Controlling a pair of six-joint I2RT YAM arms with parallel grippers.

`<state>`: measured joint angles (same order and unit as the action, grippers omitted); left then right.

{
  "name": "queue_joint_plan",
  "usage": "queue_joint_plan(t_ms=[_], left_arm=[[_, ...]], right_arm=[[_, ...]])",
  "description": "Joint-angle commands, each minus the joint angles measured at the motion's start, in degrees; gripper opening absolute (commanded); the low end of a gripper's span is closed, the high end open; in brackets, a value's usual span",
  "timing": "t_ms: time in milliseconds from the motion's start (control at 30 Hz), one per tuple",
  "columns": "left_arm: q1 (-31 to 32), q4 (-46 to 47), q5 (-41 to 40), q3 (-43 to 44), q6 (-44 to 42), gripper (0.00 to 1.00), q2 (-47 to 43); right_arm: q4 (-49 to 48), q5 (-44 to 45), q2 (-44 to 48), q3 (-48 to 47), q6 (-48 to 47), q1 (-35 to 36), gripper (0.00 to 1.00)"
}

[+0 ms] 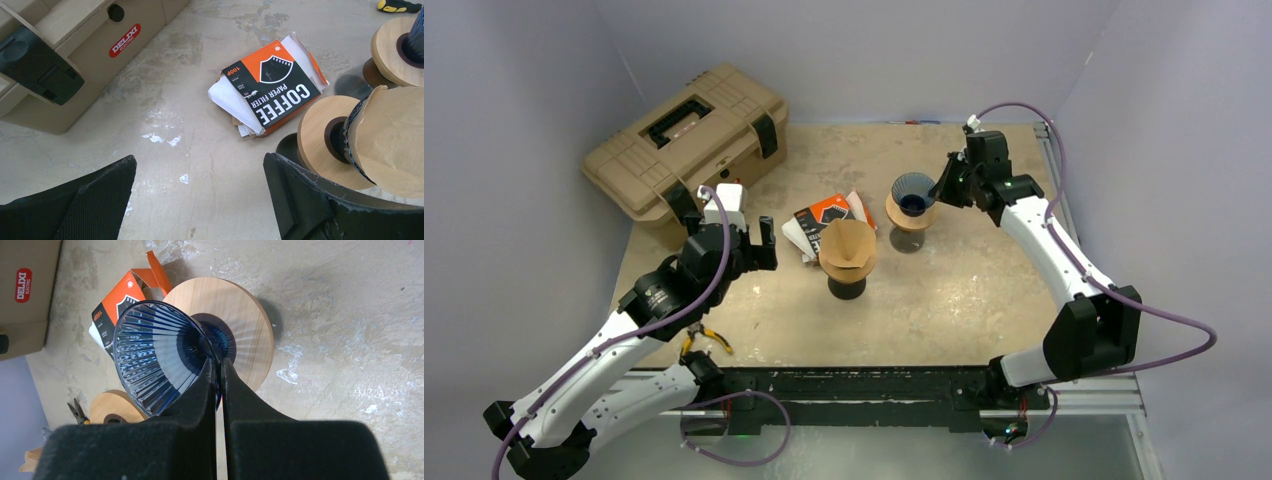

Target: Place the coffee filter in the dripper

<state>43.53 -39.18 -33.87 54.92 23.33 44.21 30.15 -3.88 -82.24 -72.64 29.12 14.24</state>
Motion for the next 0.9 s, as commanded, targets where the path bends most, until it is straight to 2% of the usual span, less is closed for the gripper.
queue_joint_plan(t_ms=[0, 267, 400, 700, 733, 767, 800, 867], left_arm=[[0.07, 0.32, -0.5, 0.88, -0.36, 0.99, -0.26], [0.08, 0.3, -0.41, 0.82, -0.23, 0.99, -0.33], [0.09, 0.28, -0.41, 0.88, -0.19, 0.99, -0.32], [0.08, 0.2, -0.56, 0.79, -0.13, 0.99, -0.39], [0.07, 0.24, -0.65, 0.8, -0.13, 0.99, -0.43], [0.07, 0.17, -0.67, 0.73, -0.02, 0.99, -0.48], [0.09, 0.1, -0.67, 0.68, 0.12, 0.99, -0.52], [0.11, 0.15, -0.67, 0.68, 0.29, 0.99, -0.52]], right_arm=[[-1.96, 0.77, -0.33, 0.81, 0.0, 0.17, 0.0], [-2.73, 0.04, 0.57, 2.29, 0.23, 0.17, 0.01], [-2.43, 0.58, 1.43, 1.54, 0.36, 0.17, 0.18], [-1.15, 0.32, 4.04, -0.2, -0.62, 0.13, 0.4], [-1.22, 0.28, 4.92, -0.29, -0.79, 0.12, 0.45], [-1.46, 0.28, 5.83, -0.22, -0.82, 0.17, 0.55], [-1.85, 0.28, 6.87, -0.24, -0.82, 0.17, 0.7], [-2.02, 0.51, 8.88, -0.45, -0.97, 0.17, 0.76]])
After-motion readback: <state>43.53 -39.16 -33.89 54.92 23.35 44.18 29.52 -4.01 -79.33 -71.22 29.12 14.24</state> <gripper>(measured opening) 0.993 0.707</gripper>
